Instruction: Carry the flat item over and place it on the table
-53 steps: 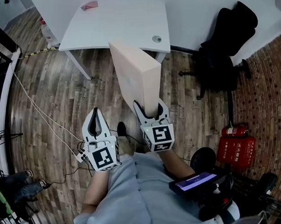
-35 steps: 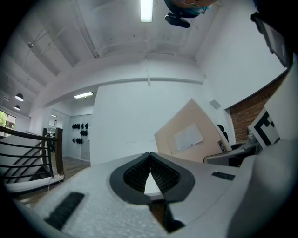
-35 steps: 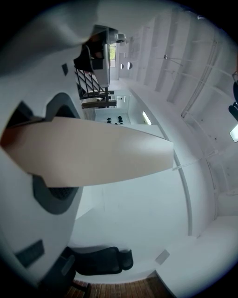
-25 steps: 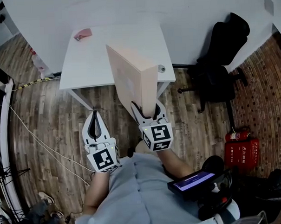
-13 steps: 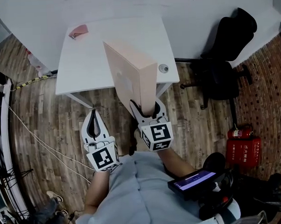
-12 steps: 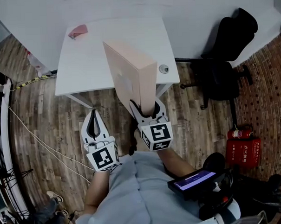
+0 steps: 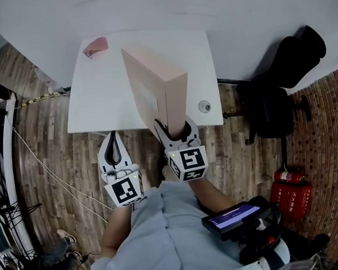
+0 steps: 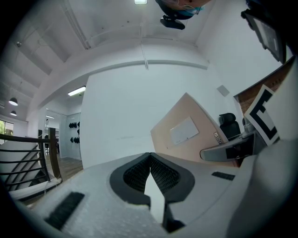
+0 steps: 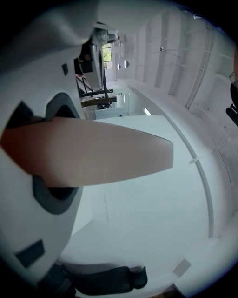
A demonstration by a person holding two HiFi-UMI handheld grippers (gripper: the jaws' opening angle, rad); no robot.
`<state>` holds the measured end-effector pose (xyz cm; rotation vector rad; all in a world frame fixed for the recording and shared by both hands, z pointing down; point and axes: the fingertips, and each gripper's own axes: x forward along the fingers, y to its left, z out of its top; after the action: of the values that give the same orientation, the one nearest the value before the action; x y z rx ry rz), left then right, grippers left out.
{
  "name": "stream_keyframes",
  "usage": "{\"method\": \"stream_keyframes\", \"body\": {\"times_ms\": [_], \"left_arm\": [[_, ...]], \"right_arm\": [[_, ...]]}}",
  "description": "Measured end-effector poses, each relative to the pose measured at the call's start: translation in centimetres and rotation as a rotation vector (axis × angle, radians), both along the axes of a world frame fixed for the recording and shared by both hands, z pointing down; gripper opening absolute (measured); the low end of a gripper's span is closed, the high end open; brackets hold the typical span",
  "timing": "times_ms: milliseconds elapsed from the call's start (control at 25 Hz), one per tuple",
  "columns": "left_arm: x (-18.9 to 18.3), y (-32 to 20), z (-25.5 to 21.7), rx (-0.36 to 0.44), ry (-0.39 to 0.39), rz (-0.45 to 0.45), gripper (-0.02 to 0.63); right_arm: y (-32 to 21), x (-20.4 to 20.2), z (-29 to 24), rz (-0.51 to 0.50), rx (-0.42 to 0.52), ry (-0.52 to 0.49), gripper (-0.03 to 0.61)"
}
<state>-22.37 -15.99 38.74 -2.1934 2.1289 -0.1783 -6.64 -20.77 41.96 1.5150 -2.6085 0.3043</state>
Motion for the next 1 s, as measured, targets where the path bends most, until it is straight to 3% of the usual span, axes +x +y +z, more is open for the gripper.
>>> {"method": "stream_keyframes", "body": {"times_ms": [440, 800, 1000], "left_arm": [[1.2, -11.5, -1.4, 0.027, -0.028, -0.056, 0.009], [1.3, -15.9, -2.6, 0.04, -0.032, -0.077, 0.009], [-0.9, -18.8, -2.7, 0.049, -0.041, -0.104, 0.009]], "right_arm": [[-11.7, 0.1, -1.1, -0.087, 0.023, -0.021, 0.273], [-16.7, -0.2, -1.6, -0.111, 0.019, -0.038, 0.273], [-19.3, -1.3, -1.5, -0.105, 0.01, -0.043, 0.273]]}}
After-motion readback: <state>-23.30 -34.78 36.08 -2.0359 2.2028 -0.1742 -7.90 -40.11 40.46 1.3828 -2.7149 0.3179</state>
